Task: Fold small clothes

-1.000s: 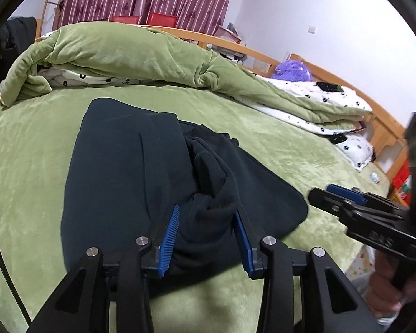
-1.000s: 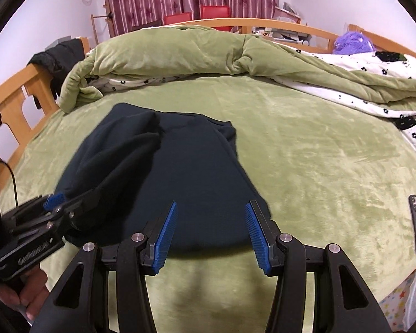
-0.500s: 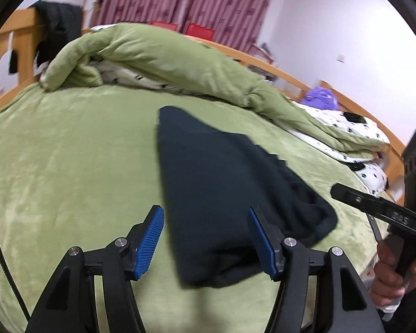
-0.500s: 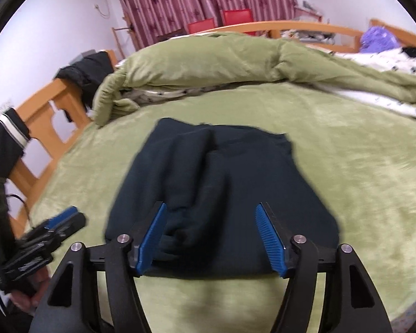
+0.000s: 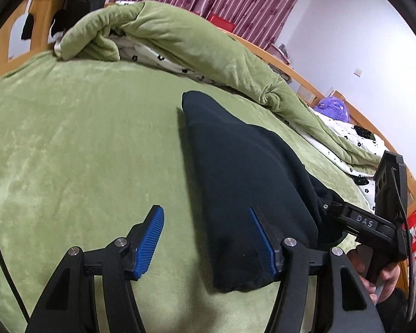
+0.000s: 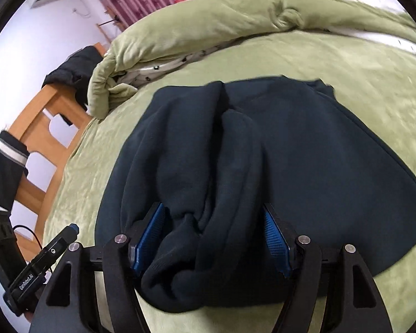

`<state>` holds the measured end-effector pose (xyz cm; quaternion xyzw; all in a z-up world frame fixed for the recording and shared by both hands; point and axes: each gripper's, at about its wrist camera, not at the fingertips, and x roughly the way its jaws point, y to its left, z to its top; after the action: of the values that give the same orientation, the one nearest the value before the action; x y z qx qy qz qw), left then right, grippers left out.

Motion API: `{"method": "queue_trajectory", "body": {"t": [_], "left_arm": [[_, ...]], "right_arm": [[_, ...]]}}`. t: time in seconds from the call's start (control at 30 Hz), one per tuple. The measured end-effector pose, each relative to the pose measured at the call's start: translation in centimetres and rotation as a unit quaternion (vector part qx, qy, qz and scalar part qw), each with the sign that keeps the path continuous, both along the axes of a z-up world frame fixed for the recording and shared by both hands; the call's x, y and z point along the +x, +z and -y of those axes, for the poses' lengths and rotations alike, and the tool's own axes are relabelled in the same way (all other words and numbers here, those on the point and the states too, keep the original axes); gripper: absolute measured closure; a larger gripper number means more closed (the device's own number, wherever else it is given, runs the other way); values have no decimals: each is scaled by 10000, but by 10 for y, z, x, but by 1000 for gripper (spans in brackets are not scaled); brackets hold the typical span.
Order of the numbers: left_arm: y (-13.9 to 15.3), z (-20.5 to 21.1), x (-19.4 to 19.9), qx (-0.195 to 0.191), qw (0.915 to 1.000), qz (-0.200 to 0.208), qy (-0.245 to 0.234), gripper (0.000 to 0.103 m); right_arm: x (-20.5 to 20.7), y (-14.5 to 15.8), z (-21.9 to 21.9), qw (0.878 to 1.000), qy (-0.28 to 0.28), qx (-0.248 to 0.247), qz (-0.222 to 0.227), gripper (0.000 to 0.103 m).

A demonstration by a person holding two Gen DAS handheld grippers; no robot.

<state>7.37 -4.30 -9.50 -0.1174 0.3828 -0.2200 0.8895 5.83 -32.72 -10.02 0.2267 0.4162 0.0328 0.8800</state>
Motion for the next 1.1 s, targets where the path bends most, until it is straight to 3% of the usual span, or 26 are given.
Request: {"method": "queue_trajectory", "body": {"t": [0.03, 0.07, 0.13, 0.23, 0.33, 0.47, 0.53, 0.63, 0.67, 0.73, 0.8, 0.83, 0.93, 1.1], "left_arm": [[-1, 0, 0, 16, 10000, -12, 8, 43], [-2, 2, 2, 51, 10000, -18, 20, 43], [-4, 4, 2, 104, 9999, -29, 40, 43], [-5, 6, 0, 109, 9999, -5, 60, 43], [-5, 8, -2, 155, 9999, 47, 55, 43], [-7, 14, -4, 232, 9997, 51, -23, 43], [-7, 23, -5, 297, 9995, 58, -127, 43], [-5, 37, -8, 405, 9988, 35, -271, 43], [-4, 43, -10, 472, 9984, 50, -320, 43], [0, 57, -13, 661, 9968, 106, -439, 43], [4, 70, -17, 843, 9947, 199, -546, 43], [6, 74, -18, 899, 9941, 231, -570, 43], [10, 85, -13, 935, 9938, 192, -578, 43], [13, 100, 3, 760, 9956, -88, -536, 43]], "right_arm": [[3, 0, -3, 10000, 60, -44, 27, 55], [7, 1, -7, 9998, 183, -58, 43, 79], [11, 7, -17, 9984, 394, -353, 214, 87], [-4, 35, -16, 9905, 550, -754, 1006, 90], [-24, 65, 7, 9842, 342, -795, 1545, 91], [-48, 71, 48, 9818, -65, -1040, 1588, 91], [-57, 55, 70, 9838, -263, -1224, 1286, 91], [-59, 15, 101, 9905, -561, -1172, 444, 89], [-57, -2, 108, 9927, -523, -1088, 86, 86], [-60, -17, 112, 9938, -489, -986, -176, 80], [-65, -12, 114, 9925, -562, -1081, -102, 55], [-69, -4, 115, 9904, -667, -1214, -35, 51], [-77, 16, 118, 9865, -798, -1397, 312, 49], [-60, 43, 116, 9869, -471, -1396, 664, 54]]}}
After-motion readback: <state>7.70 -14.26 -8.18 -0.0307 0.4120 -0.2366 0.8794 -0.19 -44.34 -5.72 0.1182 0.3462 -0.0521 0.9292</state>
